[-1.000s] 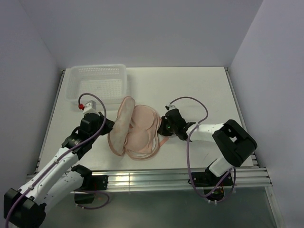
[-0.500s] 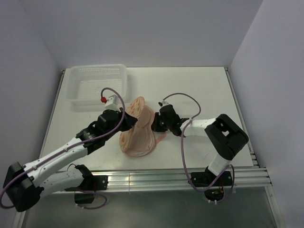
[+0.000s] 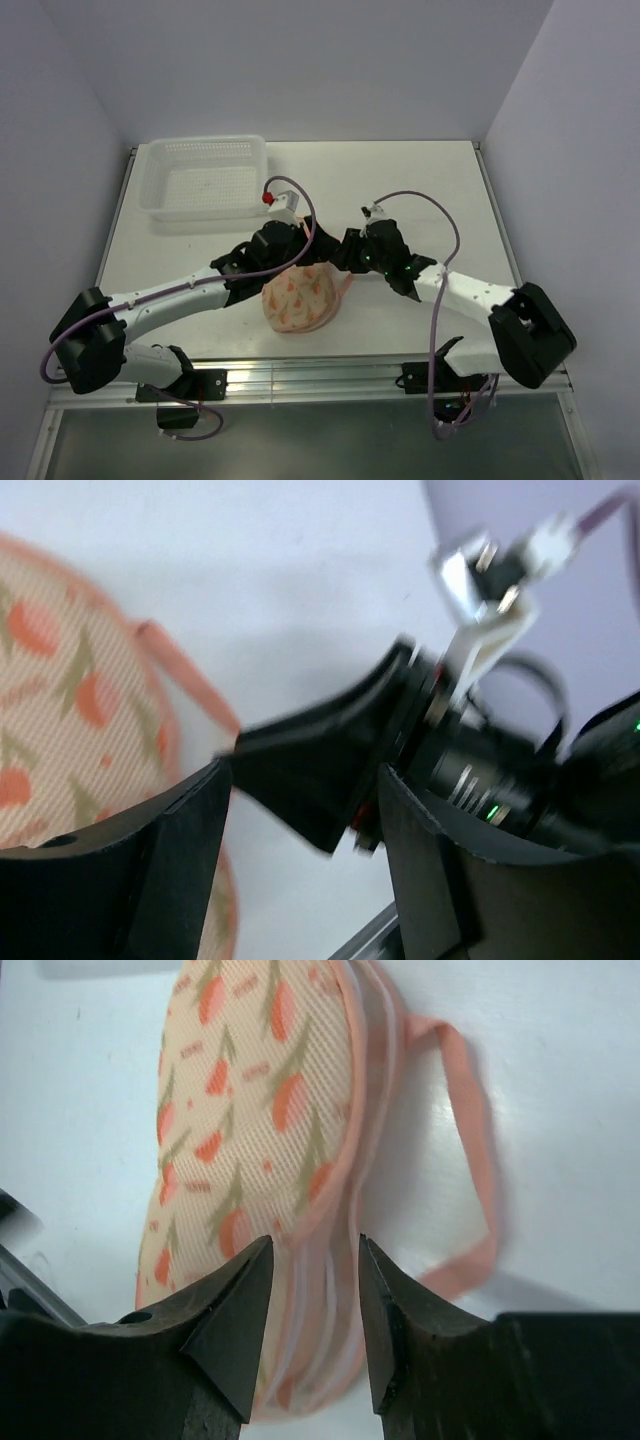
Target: Place the bra in the laundry bag and zip it closed
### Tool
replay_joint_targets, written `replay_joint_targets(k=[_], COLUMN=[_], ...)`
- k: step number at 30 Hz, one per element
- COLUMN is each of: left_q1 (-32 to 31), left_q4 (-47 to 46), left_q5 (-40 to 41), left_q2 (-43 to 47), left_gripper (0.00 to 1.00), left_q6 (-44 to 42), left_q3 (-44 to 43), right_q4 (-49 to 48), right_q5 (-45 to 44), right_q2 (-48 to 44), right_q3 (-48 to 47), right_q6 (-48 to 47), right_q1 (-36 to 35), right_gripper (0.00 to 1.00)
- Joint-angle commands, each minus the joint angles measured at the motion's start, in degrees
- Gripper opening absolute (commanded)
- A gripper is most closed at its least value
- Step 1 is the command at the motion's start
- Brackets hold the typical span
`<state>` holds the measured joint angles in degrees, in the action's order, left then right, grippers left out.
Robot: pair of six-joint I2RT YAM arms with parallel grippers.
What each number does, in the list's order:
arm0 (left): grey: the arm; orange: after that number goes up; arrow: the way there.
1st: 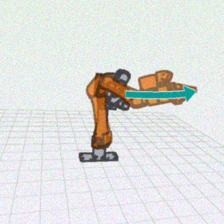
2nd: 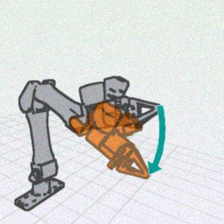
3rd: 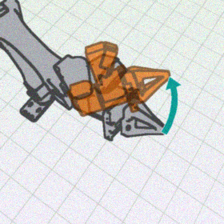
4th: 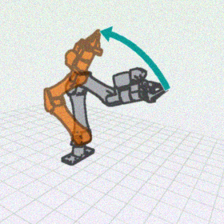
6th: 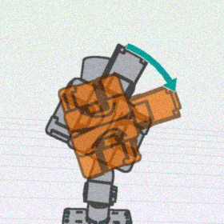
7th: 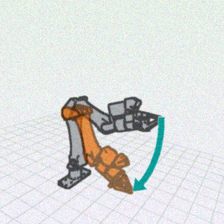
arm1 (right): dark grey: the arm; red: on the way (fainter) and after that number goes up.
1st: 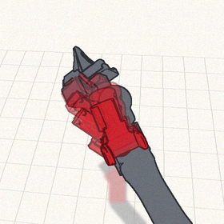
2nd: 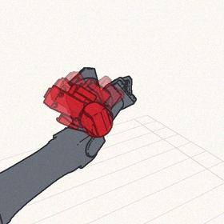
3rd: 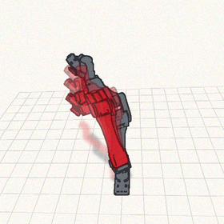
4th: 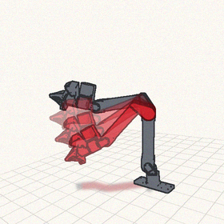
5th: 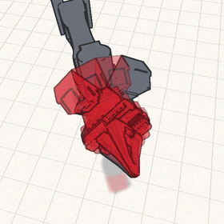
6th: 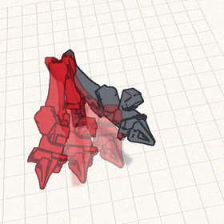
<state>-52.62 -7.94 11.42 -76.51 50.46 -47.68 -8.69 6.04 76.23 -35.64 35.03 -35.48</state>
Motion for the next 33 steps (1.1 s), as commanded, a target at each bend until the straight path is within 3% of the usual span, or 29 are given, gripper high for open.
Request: replay_joint_targets(k=[1, 4, 10, 12, 14, 18, 26, 33], left_q1=[1.5, 4.0, 16.5, 19.7, 20.8, 24.2, 29.4, 29.4], left_q4=[-3.6, -3.9, -1.5, -2.4, -2.2, -2.8, -10.6, -14.3], left_q5=[1.1, 0.6, 1.6, 1.1, 1.9, -1.0, -7.4, -8.5], left_q2=[1.6, 3.4, 7.7, 11.4, 13.1, 14.0, 4.6, 1.7], left_gripper=[0.67, 0.66, 0.66, 0.68, 0.77, 0.81, 0.82, 0.80], left_q6=[-5.4, -5.8, -5.6, -5.2, -5.5, -7.4, -8.7, -8.7], left_q3=[-5.9, -4.4, 6.3, 9.9, 13.8, 17.9, 19.9, 19.9], right_q4=[2.6, 3.6, 5.6, 5.2, 1.5, -1.8, -8.8, -15.2], right_q5=[-3.7, -5.2, -6.8, -6.9, -6.9, -8.0, -9.3, -2.1], right_q2=[-6.5, -13.2, -27.3, -29.4, -29.9, -23.7, -14.1, -13.2], right_q3=[5.1, 9.7, 17.7, 20.3, 23.0, 21.5, 18.4, 20.0], right_q6=[0.2, 2.2, 9.2, 13.4, 17.2, 18.6, 18.4, 15.8], right_q1=[0.2, -0.2, -9.0, -11.8, -15.8, -21.0, -21.6, -21.6], right_gripper=[0.47, 0.54, 0.93, 0.95, 0.97, 1.00, 0.98, 0.94])
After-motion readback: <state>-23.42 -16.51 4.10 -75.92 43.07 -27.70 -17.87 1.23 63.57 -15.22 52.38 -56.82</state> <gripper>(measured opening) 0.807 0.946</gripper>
